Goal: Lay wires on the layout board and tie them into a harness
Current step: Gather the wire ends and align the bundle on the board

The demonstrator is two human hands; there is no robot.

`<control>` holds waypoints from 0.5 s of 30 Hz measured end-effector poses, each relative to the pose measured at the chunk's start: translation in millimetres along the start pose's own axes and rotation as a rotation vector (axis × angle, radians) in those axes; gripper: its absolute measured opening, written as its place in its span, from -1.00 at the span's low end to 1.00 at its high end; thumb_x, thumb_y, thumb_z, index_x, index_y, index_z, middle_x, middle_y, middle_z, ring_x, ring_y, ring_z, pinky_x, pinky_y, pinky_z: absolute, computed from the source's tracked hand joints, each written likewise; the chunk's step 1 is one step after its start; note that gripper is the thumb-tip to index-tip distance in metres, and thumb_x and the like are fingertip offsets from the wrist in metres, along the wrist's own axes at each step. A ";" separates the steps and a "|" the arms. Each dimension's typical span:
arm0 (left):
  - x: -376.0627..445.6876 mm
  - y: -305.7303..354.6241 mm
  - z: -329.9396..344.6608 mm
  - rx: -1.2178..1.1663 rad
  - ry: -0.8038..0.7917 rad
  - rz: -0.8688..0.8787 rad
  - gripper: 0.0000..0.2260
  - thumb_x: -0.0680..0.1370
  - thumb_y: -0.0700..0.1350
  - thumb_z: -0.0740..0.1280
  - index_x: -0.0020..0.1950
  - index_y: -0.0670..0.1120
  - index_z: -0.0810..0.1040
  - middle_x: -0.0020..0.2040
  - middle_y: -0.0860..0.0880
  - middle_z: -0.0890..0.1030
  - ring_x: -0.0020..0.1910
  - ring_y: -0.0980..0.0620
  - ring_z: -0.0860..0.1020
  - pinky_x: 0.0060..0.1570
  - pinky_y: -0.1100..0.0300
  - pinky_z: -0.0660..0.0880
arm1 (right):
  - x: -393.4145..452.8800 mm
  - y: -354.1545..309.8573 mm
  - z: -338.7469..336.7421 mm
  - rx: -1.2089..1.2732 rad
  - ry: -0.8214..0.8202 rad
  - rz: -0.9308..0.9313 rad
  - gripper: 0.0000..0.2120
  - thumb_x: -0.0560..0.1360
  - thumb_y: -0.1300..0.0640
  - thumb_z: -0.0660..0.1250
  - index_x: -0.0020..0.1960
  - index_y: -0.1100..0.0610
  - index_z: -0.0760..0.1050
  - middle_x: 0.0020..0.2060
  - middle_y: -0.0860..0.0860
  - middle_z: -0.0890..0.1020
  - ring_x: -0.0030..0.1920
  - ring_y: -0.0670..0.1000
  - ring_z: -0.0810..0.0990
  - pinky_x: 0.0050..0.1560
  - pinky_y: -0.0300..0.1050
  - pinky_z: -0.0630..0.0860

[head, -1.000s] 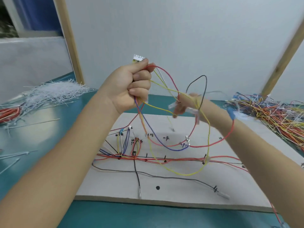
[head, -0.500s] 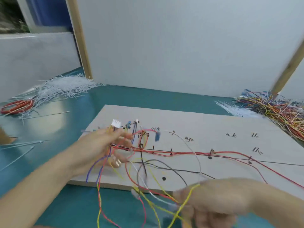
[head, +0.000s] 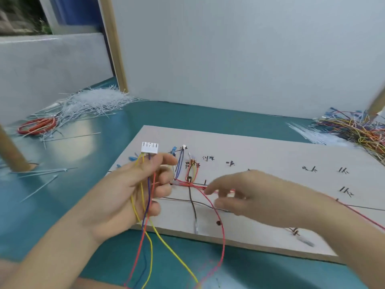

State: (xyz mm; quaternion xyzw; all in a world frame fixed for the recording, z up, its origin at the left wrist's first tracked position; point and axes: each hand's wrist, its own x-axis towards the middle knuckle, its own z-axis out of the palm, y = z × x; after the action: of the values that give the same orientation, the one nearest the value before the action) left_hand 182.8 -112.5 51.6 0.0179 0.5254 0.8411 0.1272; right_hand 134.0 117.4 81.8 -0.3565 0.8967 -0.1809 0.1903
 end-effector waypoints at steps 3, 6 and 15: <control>1.1 -4.4 9.7 -0.020 0.051 0.047 -0.82 0.31 0.05 0.43 -0.20 -0.02 0.66 -0.41 0.04 0.42 -0.53 0.15 0.42 -0.63 0.33 0.35 | 22.6 -8.6 26.2 -0.083 0.031 -0.026 -0.69 0.51 -0.14 0.25 0.22 -0.09 0.47 -0.03 -0.16 0.58 -0.24 -0.21 0.42 -0.15 -0.28 0.41; 7.2 -8.6 12.5 -0.043 0.144 0.079 -0.83 0.36 -0.01 0.31 -0.26 -0.04 0.65 -0.42 0.03 0.32 -0.52 0.15 0.35 -0.57 0.30 0.41 | 31.3 -7.5 33.7 -0.078 0.116 -0.097 -0.72 0.48 0.11 0.32 0.18 -0.02 0.53 -0.10 -0.20 0.54 -0.16 -0.17 0.43 -0.12 -0.32 0.37; 20.0 -25.2 16.6 0.342 0.352 0.168 -0.69 0.46 0.14 0.17 -0.10 -0.01 0.61 -0.41 0.03 0.40 -0.46 0.06 0.40 -0.43 0.21 0.34 | 39.1 -28.2 37.1 0.956 0.004 -0.075 -0.89 0.47 0.02 0.32 -0.08 0.05 0.53 -0.24 -0.08 0.65 -0.22 -0.09 0.61 -0.15 -0.22 0.55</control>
State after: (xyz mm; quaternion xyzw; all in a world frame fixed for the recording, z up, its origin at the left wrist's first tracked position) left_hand 171.2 -82.8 34.5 -0.0638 0.6708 0.7377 -0.0411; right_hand 141.2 63.5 54.5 -0.2609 0.6997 -0.5804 0.3247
